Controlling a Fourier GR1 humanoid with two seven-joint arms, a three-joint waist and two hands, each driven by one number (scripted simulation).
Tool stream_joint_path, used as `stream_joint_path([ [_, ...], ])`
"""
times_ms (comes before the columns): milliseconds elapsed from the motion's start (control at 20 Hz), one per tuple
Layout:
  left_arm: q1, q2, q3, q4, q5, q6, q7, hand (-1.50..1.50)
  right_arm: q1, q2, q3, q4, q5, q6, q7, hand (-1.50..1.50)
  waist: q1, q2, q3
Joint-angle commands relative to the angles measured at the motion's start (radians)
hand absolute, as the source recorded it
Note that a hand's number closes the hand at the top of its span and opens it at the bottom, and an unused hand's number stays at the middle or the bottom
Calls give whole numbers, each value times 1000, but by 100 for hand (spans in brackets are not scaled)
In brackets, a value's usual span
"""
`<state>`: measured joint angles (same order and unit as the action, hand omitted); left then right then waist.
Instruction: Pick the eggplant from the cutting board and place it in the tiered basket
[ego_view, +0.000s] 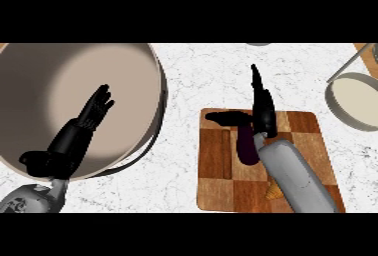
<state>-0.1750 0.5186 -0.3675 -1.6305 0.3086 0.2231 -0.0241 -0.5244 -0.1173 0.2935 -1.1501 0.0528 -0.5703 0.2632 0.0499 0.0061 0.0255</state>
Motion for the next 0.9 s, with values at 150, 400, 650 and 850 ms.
stream_joint_path([
  [150, 73, -70, -14, 104, 43, -58, -47, 0, -184, 56, 79, 141, 171, -97, 54, -150, -32, 1, -29],
  [400, 118, -61, -2, 65, 43, -54, -20, 0, -320, -49, 205, 241, 309, 89, 341, -150, -47, -11, -37],
  [650, 118, -62, 5, 37, 38, -47, 9, 0, -440, -79, 319, 313, 329, 443, 579, -150, -65, -16, -42],
  [850, 138, -56, 8, 30, 29, -59, 9, 0, -514, -18, 387, 326, 302, 707, 762, -150, -67, -18, -36],
])
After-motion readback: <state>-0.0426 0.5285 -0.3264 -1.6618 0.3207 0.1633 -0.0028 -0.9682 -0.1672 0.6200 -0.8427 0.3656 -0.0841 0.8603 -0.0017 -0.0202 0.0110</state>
